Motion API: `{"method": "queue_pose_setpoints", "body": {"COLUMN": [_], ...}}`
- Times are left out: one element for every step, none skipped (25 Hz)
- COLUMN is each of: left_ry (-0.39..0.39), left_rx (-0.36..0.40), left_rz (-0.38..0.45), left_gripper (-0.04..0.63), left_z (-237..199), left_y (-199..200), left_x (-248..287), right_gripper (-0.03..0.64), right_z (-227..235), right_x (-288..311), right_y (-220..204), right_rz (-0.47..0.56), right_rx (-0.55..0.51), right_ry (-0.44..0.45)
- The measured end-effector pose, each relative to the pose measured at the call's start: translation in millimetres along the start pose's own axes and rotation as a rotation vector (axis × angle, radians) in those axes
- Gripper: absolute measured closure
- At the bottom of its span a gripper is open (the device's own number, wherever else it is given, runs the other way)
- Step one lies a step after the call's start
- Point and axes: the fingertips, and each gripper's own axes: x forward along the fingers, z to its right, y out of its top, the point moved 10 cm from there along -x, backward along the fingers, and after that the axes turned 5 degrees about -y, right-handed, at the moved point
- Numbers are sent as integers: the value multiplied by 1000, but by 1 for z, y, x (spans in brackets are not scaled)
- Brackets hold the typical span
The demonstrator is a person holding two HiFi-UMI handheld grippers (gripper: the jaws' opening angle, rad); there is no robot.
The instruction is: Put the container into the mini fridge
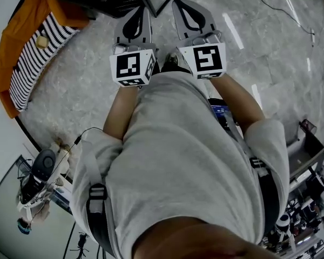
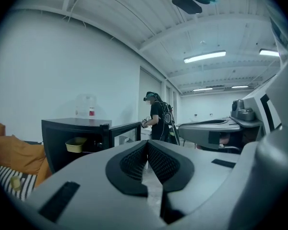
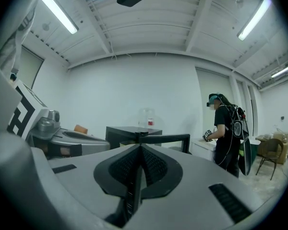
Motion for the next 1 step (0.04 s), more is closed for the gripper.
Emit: {"method": "queue_pose_setpoints", "body": {"left_ry": [-4], "left_rx": [3], "left_rz": [-1], "left_gripper": [583], "left_z": [5], "left_y": [2], "left_x": [2], "right_gripper": [578], "right_z": [4], "right_x": [-3], "right_y": [2], "right_rz": [1], "right_rx": [-5], "right_ry": [0]}}
